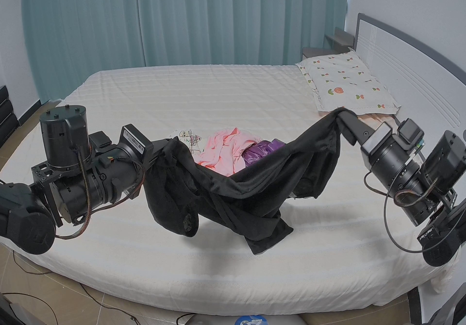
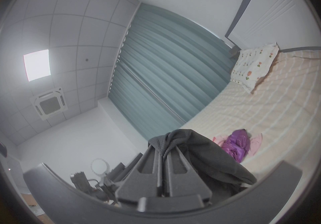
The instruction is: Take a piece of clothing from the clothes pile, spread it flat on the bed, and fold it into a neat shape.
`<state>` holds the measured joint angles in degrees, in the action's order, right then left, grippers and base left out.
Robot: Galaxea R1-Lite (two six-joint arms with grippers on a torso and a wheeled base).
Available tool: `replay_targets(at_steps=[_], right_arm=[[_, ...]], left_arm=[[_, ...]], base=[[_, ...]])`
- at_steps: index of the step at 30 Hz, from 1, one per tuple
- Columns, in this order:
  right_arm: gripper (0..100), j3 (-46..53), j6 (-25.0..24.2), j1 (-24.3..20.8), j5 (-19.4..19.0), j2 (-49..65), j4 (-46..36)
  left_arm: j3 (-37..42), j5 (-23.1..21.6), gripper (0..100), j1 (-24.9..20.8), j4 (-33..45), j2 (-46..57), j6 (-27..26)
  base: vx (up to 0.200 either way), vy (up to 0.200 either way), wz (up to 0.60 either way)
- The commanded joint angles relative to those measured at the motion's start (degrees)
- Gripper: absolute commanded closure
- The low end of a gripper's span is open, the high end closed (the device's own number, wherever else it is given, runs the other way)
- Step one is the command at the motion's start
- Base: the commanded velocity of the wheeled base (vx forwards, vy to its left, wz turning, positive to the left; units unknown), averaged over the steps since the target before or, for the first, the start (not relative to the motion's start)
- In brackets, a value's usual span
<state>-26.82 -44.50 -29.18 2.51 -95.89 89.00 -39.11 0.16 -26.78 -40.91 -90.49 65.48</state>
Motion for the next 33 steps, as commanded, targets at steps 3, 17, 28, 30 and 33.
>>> replay_targets(at_steps=[3, 17, 28, 30, 33], right_arm=[[100, -2.2, -0.3, 1.7, 0.2, 6.2, 0.9], [100, -1.2, -1.4, -0.5, 0.2, -6.6, 0.9], [100, -1.2, -4.7, -1.8, 0.4, -8.3, 0.9], [100, -1.2, -4.7, -1.8, 0.4, -8.4, 0.8], [100, -1.2, -4.6, -1.8, 0.4, -8.6, 0.8]], left_arm=[[0.4, -0.2, 100, 0.2, 0.0, 1.0, 0.0], [0.5, -3.3, 100, 0.2, 0.0, -6.5, 0.3], [0.6, -3.8, 100, 0.2, 0.0, -9.0, 0.4], [0.6, -3.8, 100, 0.3, 0.1, -9.0, 0.4], [0.6, -3.8, 100, 0.2, 0.1, -8.9, 0.4]], base=[[0.000, 0.000, 0.00], [0.000, 0.000, 0.00], [-0.109, 0.000, 0.00], [0.000, 0.000, 0.00], [0.000, 0.000, 0.00]])
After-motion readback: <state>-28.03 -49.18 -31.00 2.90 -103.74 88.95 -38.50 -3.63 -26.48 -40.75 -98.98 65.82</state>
